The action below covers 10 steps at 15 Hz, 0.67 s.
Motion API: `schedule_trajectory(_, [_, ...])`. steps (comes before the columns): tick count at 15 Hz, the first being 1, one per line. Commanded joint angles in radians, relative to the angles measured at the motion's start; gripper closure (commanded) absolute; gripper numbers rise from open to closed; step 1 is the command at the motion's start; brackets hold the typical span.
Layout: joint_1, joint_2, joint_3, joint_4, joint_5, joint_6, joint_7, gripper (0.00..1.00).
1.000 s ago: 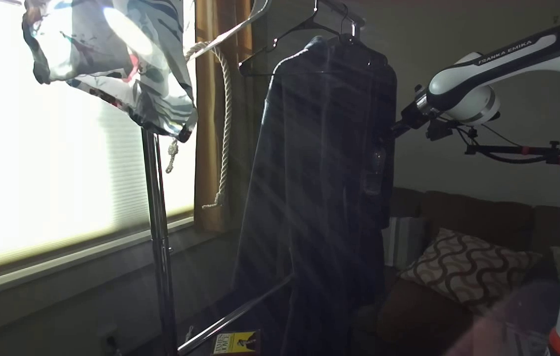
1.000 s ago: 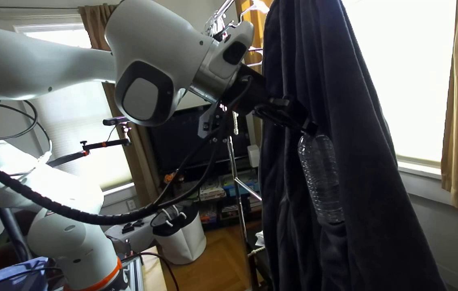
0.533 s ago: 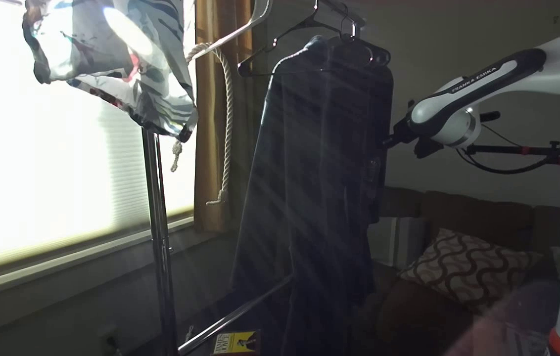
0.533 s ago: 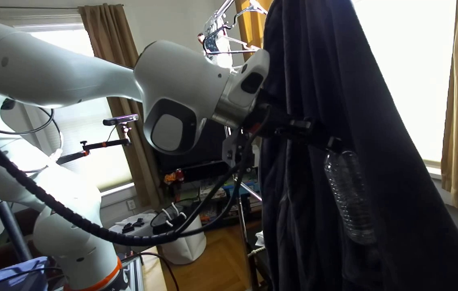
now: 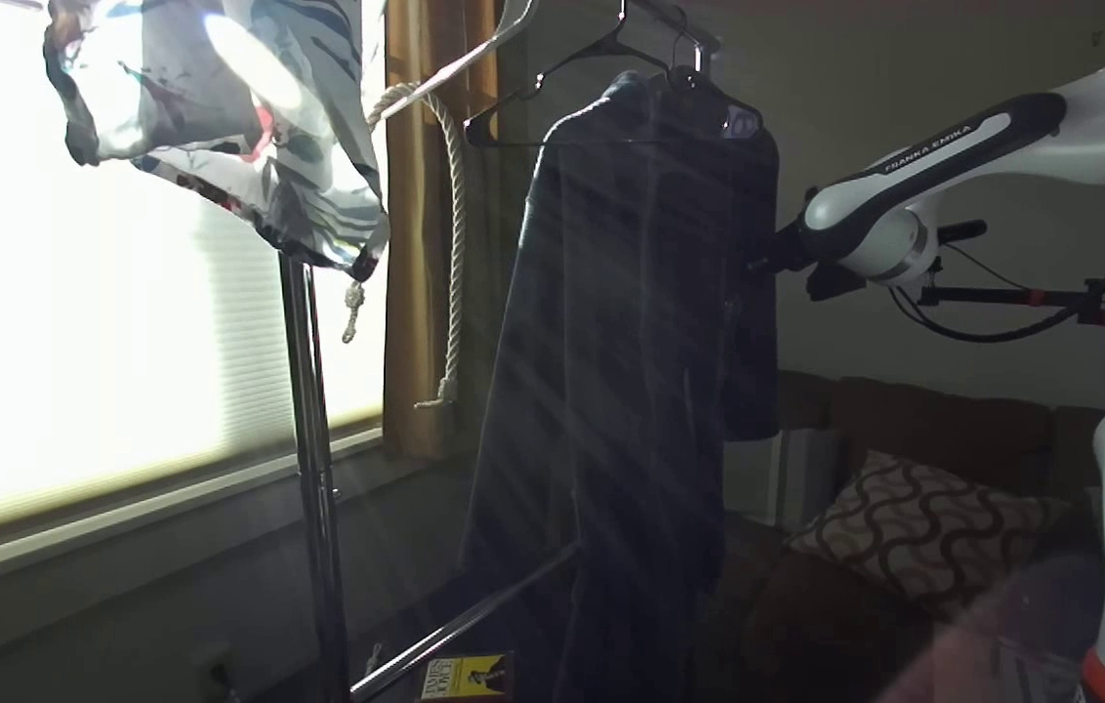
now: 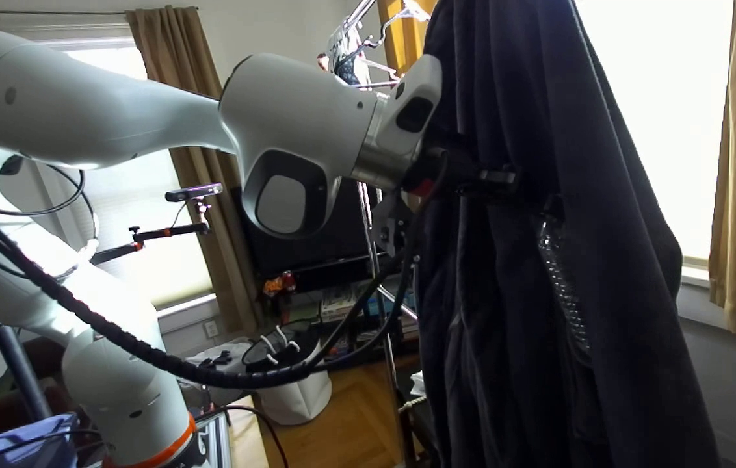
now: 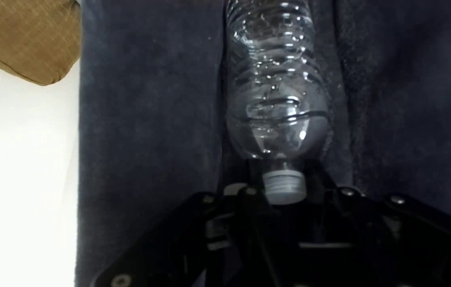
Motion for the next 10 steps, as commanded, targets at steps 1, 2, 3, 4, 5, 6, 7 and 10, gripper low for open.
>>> schedule_trajectory(1, [0.064, -0.071, -0.045, 0.04, 0.042, -0.076, 0.013, 0.92])
schedule_trajectory(2, [0.08, -0.077, -0.061, 0.049, 0.061, -0.12, 0.026, 0.92])
schedule_trajectory(3, [0.09, -0.077, -0.076, 0.059, 0.08, -0.155, 0.036, 0.92])
schedule_trajectory(4, [0.104, -0.078, -0.096, 0.072, 0.106, -0.195, 0.048, 0.92])
schedule_trajectory(5, [0.114, -0.077, -0.113, 0.088, 0.129, -0.224, 0.058, 0.92])
schedule_trajectory(6, [0.125, -0.076, -0.129, 0.101, 0.15, -0.246, 0.065, 0.92])
schedule_trajectory(7, [0.137, -0.075, -0.146, 0.118, 0.17, -0.26, 0.069, 0.92])
schedule_trajectory(10, [0.172, -0.075, -0.187, 0.151, 0.203, -0.304, 0.106, 0.92])
